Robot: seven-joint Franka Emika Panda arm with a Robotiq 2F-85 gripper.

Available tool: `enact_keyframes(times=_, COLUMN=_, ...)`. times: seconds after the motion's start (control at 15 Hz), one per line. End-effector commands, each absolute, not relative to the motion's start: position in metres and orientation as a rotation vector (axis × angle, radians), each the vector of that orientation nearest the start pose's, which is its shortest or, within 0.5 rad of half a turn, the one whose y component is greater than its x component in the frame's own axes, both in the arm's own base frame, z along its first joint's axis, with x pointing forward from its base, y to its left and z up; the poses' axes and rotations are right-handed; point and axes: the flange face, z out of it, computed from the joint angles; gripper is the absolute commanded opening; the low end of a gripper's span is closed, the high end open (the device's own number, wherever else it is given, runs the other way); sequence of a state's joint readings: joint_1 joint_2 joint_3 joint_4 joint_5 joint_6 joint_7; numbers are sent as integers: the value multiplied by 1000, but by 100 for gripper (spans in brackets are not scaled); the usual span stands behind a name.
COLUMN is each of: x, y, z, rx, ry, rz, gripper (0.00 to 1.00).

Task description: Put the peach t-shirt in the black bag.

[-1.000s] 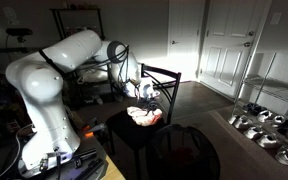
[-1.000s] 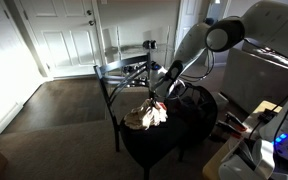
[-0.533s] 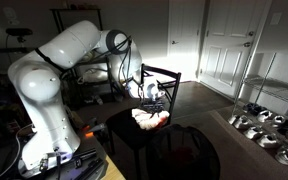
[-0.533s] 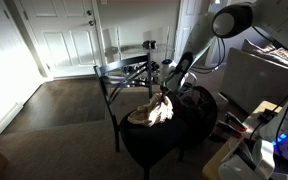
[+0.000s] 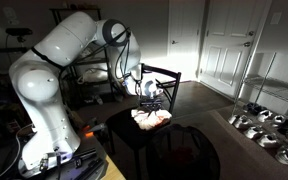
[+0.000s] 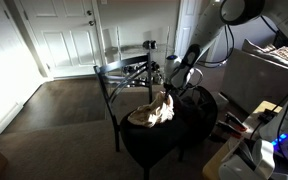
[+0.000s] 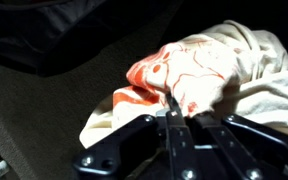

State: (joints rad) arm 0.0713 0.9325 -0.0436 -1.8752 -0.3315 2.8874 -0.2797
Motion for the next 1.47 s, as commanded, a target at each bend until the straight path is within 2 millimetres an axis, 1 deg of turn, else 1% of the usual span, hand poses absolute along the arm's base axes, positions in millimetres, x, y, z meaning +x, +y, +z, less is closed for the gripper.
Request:
enact_keyframes(times=0.0, x=580, y=46, z=64, rx=-3044, ry=-1054, rz=-179, gripper=2)
enact_keyframes(times=0.2, x=576, y=52, z=98, rx=-3033, ry=-1000, rz=-270, gripper=2)
enact_keyframes(times=0.33, x=572, y=52, z=116, rx=-3036, ry=-970, rz=-314, gripper=2)
enact_keyframes(times=0.73, x=557, y=44, z=155, rx=-3047, ry=-885, rz=-381, gripper=2)
enact_keyframes(times=0.93, x=550, y=33, z=173, rx=-3063, ry=-815, rz=-447, gripper=2)
enact_keyframes(times=1.13, x=546, y=24, z=185, rx=-3060, ry=-737, rz=-468, gripper=2)
enact_keyframes(times=1.2, x=560, y=28, z=171, rx=-3070, ry=-795, rz=-436, gripper=2)
enact_keyframes(times=1.27, x=559, y=27, z=173, rx=-3071, ry=-786, rz=-439, gripper=7)
enact_keyframes(times=1.4, x=560, y=27, z=171, rx=-3071, ry=-787, rz=-434, gripper=7)
